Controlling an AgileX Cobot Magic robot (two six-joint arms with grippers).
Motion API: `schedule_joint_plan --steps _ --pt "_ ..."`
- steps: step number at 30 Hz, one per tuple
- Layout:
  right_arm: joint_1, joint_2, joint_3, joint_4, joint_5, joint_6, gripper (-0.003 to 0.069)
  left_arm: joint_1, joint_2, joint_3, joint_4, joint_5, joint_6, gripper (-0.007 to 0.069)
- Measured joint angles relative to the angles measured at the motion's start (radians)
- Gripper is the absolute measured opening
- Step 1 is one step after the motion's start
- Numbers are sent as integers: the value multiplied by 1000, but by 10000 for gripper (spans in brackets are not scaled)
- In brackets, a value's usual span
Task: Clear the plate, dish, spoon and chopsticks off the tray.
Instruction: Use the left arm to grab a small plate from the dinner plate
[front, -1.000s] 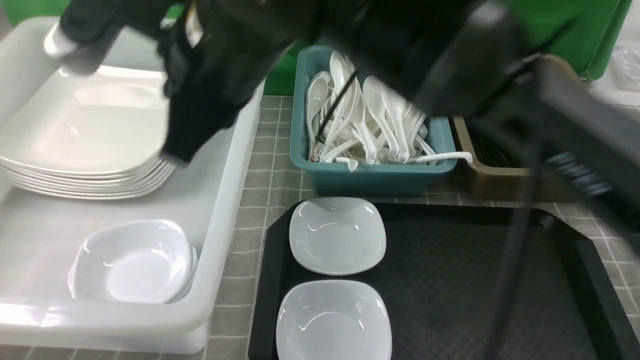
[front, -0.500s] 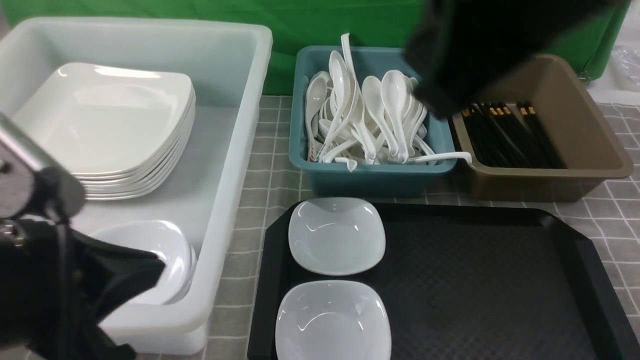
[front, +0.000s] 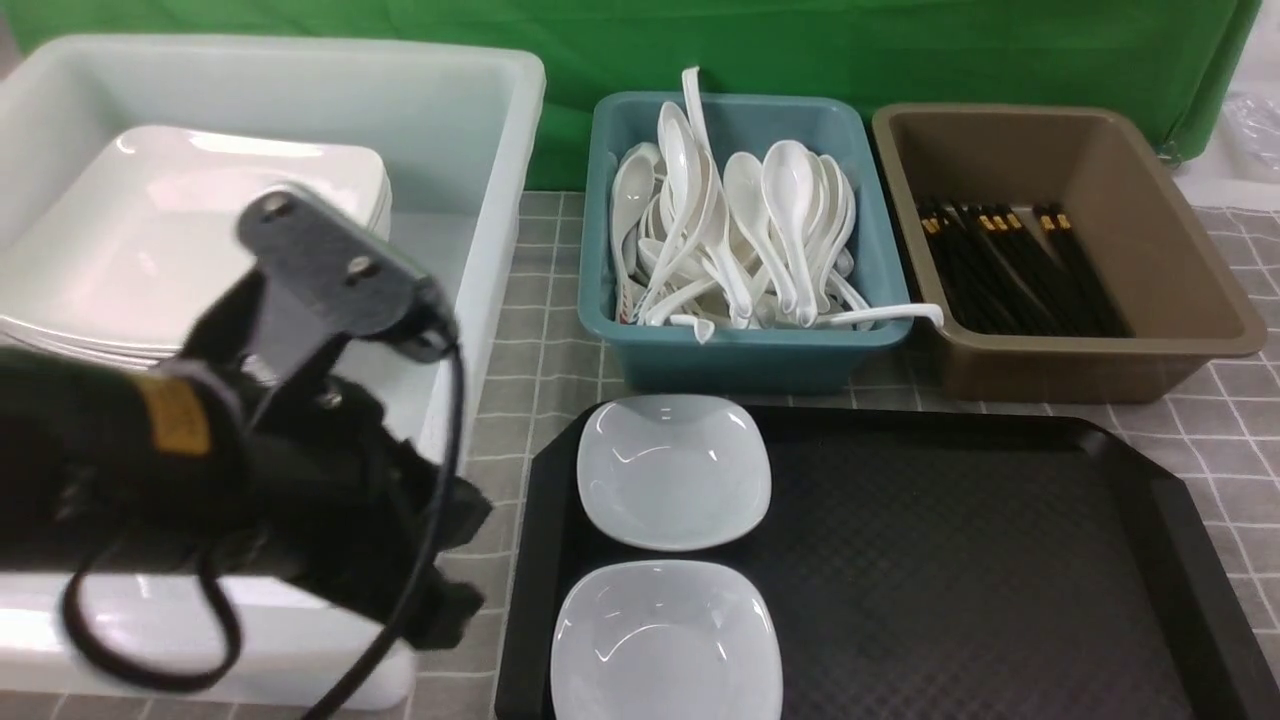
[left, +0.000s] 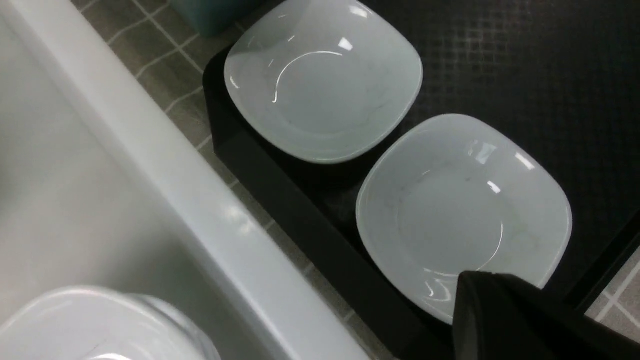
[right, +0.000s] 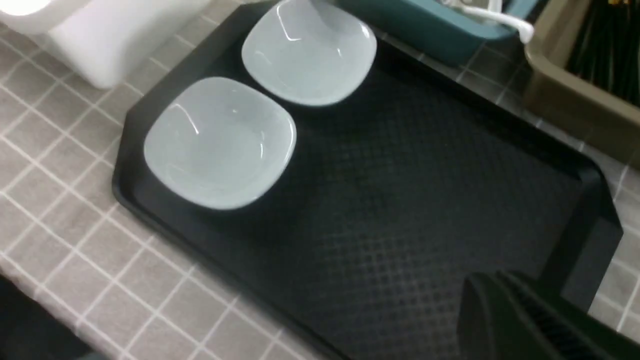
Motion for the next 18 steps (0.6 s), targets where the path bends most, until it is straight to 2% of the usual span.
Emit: schedule_joint_plan --steps 3,6,11,14,18 --pt "0 -99 37 -1 -2 27 25 -9 62 -42 -47 11 35 4" --pt "0 -171 58 -1 -2 40 27 -70 139 -94 -48 44 47 4" --pt "0 -214 63 -2 -3 42 29 -225 252 -163 12 71 -20 4" --pt "0 -214 64 -2 -7 39 34 -331 375 -224 90 103 -90 11" --pt "0 -214 64 -2 -7 27 36 -390 498 -263 141 114 -106 73"
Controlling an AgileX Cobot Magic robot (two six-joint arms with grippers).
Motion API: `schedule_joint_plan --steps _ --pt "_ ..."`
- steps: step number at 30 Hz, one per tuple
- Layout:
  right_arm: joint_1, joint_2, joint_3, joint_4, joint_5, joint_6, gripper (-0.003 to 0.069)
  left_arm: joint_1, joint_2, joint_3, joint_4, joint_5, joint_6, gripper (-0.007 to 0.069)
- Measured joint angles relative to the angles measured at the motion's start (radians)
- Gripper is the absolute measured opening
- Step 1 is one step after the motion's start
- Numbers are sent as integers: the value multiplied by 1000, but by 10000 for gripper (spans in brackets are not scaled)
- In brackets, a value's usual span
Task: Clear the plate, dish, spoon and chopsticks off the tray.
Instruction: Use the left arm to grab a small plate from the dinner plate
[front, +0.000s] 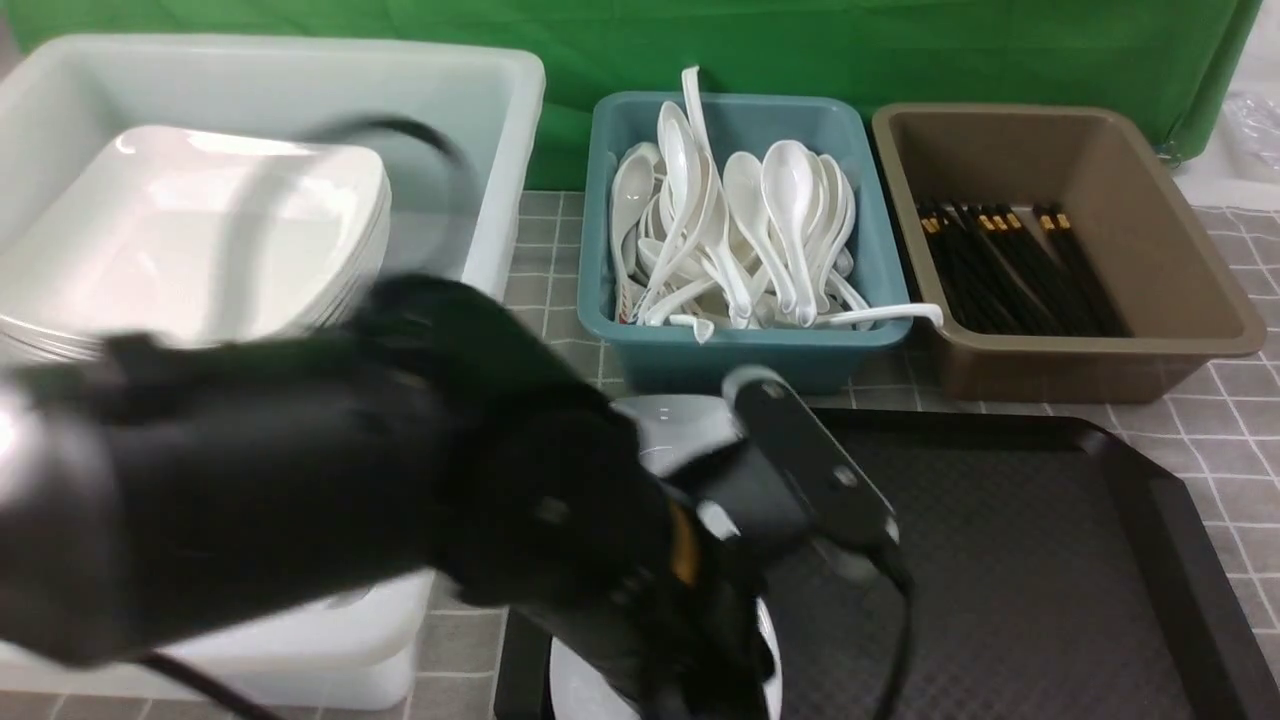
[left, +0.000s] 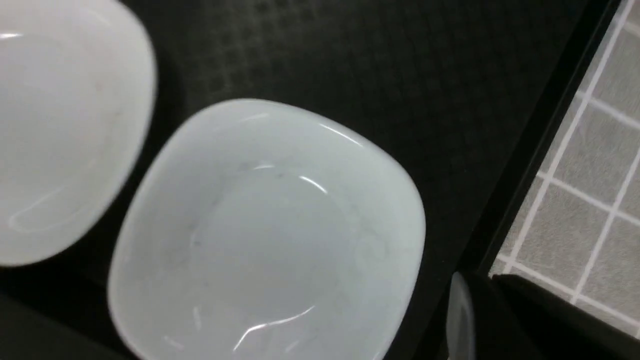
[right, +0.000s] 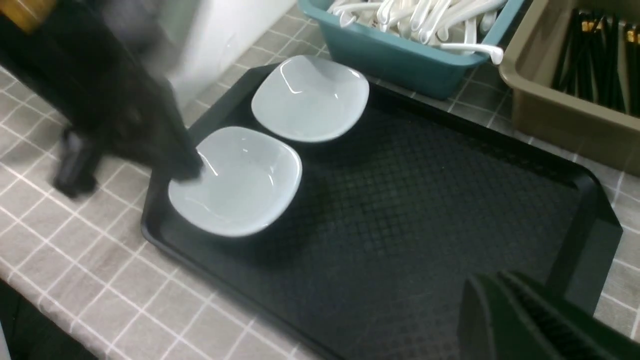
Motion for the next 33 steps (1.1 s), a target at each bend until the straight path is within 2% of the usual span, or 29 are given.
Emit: schedule_joint_plan --steps 4,5,6,8,9,11,14,17,19,23,30,33 --pt "0 0 0 0 1 -15 37 -4 90 -18 14 -6 -33 197" --pt "0 0 0 0 1 -15 37 -4 118 -20 18 -22 -43 256" --pt "0 0 0 0 1 -15 37 -4 121 -20 18 -25 -48 265" --pt "0 0 0 0 1 -15 37 -4 158 -21 19 -64 -69 368" --pt "0 0 0 0 1 -15 37 -4 161 -21 19 -68 -70 368" --pt "0 0 0 0 1 -25 37 -4 204 -21 26 -126 -91 461" --pt "0 0 0 0 1 -36 37 -4 226 -21 42 -150 -108 479" --pt "0 0 0 0 1 -45 37 -4 266 -21 106 -166 -164 472" --pt "0 0 0 0 1 -59 38 -4 277 -21 112 -168 -185 427" --pt "0 0 0 0 1 -67 46 -4 274 -22 70 -160 -191 263" --pt "0 0 0 0 1 -67 52 -4 233 -30 -15 -142 -175 210" --pt "0 0 0 0 1 -67 55 -4 164 -30 -57 -107 -173 127"
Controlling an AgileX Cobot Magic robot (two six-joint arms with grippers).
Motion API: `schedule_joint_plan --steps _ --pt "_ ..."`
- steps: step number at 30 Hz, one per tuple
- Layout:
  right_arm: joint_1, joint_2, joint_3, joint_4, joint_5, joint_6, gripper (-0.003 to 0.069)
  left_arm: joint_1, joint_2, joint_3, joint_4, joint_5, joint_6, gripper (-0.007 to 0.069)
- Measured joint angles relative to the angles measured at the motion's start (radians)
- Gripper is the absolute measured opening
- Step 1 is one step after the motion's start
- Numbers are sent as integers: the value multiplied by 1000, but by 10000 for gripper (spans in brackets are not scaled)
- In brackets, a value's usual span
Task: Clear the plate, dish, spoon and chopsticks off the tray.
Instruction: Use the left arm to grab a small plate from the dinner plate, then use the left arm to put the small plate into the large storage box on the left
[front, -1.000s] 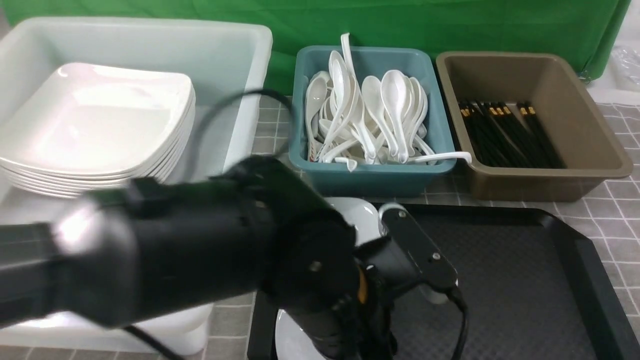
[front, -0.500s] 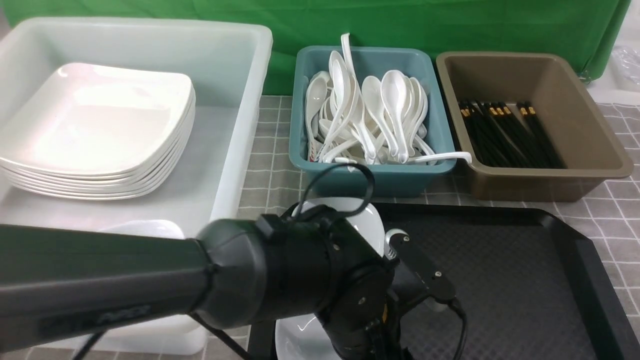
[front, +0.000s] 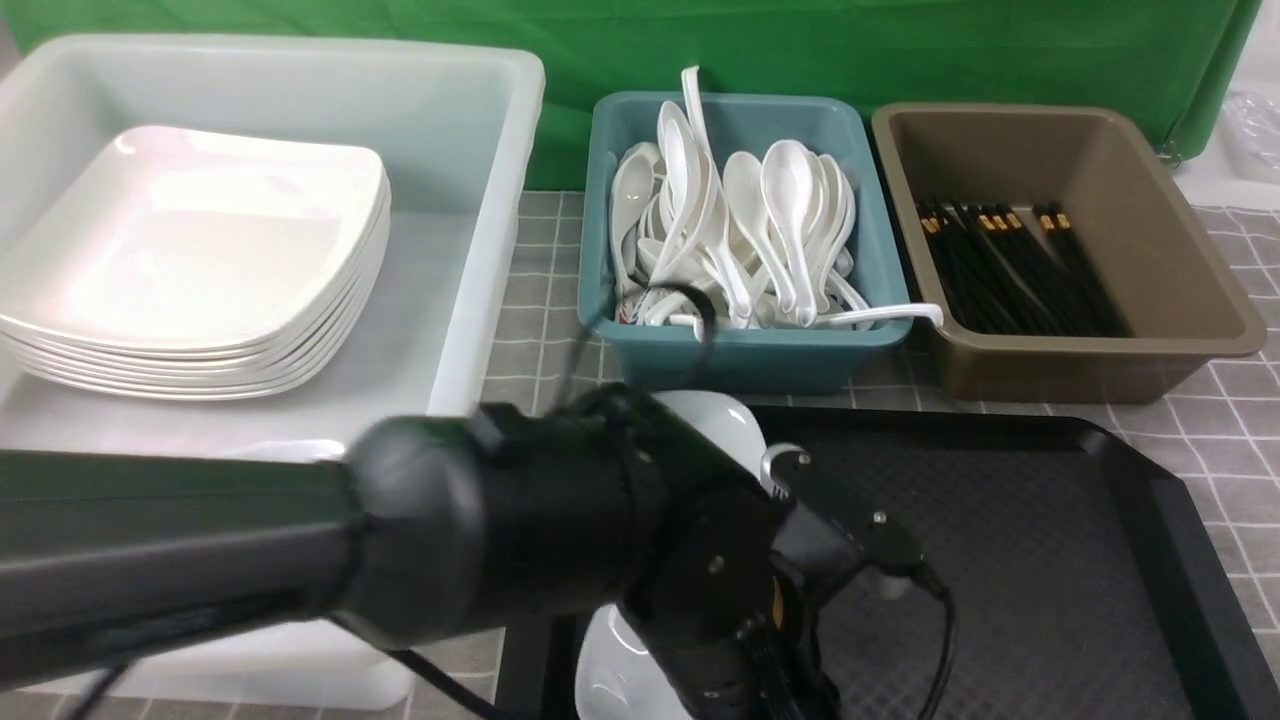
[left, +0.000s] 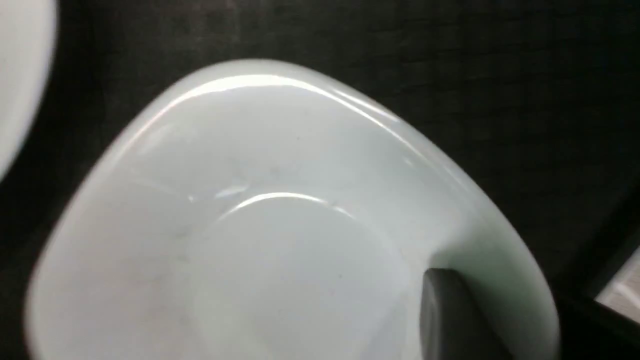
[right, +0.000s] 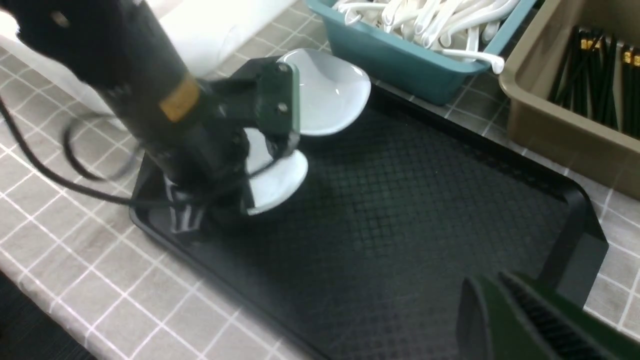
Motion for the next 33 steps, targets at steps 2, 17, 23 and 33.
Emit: schedule_joint_plan --steps 2,17,23,33 --pt "0 0 0 0 0 0 57 0 -78 0 -14 19 -6 60" --pt "0 18 0 6 -294 27 59 0 -552 1 118 218 -82 31" --pt "0 115 0 19 -354 27 59 112 -622 1 506 416 -183 31" --pt "0 226 0 107 -355 -58 59 479 -542 143 504 258 -95 31"
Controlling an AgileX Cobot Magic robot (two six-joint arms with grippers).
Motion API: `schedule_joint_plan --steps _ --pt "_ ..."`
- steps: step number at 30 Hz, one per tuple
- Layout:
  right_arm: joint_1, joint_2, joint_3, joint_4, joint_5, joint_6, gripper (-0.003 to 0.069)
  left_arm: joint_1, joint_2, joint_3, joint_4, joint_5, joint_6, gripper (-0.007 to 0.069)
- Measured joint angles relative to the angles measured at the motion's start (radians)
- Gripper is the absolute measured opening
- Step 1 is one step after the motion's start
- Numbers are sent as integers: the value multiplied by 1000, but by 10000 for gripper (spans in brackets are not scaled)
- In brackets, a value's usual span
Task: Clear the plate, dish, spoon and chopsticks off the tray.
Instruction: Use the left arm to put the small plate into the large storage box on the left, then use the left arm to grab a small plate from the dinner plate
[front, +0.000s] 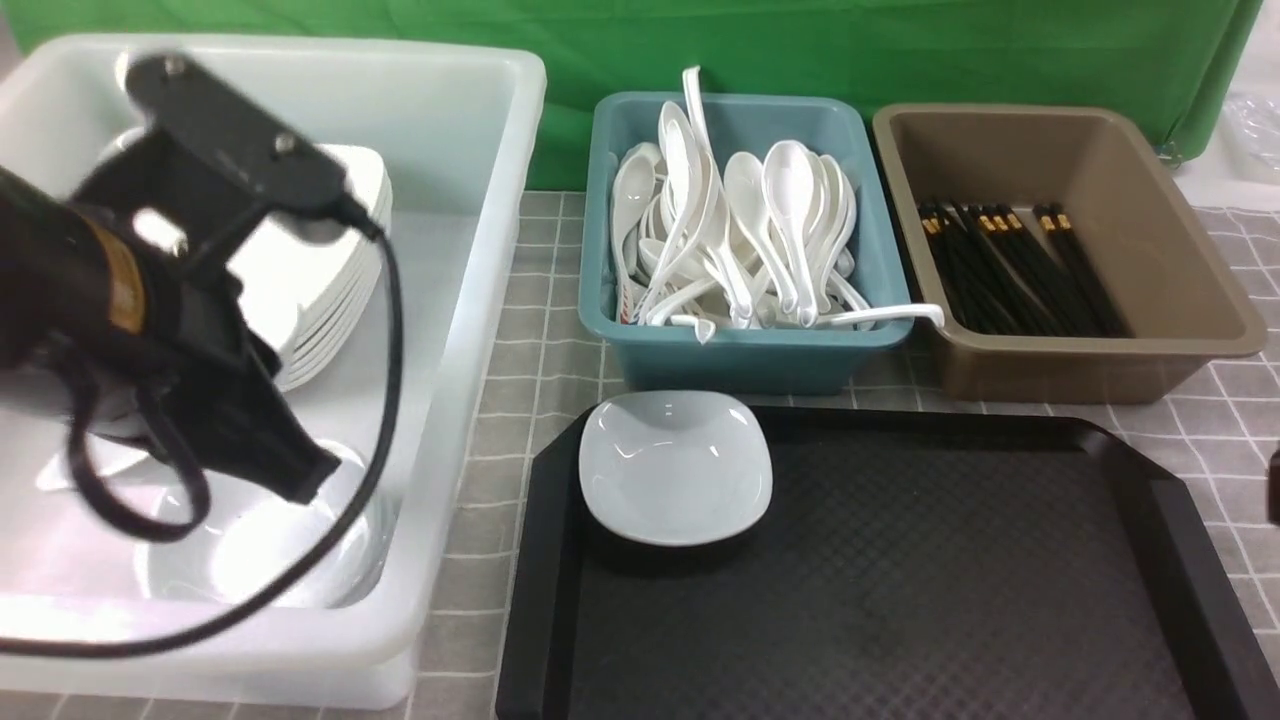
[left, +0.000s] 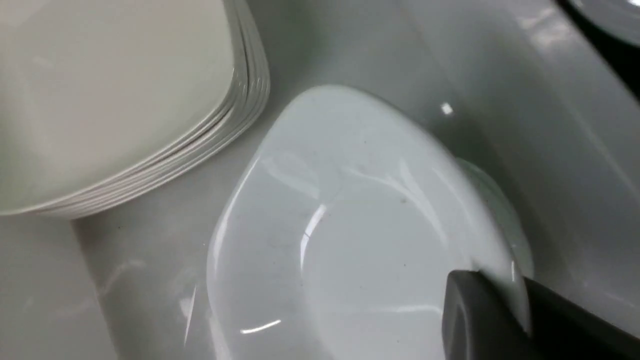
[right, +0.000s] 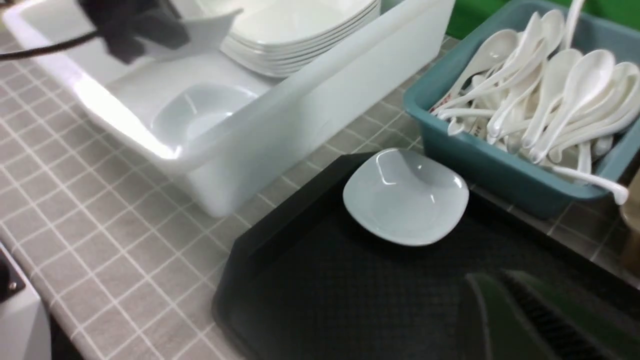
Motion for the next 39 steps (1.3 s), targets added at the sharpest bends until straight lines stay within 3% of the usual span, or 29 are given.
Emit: schedule_joint_plan --steps 7,18,24,25,29,32,36,39 --pt "0 0 0 5 -1 -17 59 33 126 53 -13 -131 -21 31" --pt "0 0 0 6 32 -20 64 40 261 47 -4 -126 -48 68" --pt "0 1 0 8 75 -20 70 43 258 33 -53 -105 -48 211" --pt "0 1 0 9 79 -20 69 41 247 19 -94 -100 -48 283" --pt "0 1 0 9 83 -20 70 40 195 -24 -182 -94 -34 419" --pt "0 1 0 9 83 -20 70 40 146 -56 -207 -89 -10 475" --pt "0 1 0 10 84 -20 75 28 101 -93 -235 -84 19 462" --pt "0 1 0 10 95 -32 77 -35 71 -123 -278 -119 119 353"
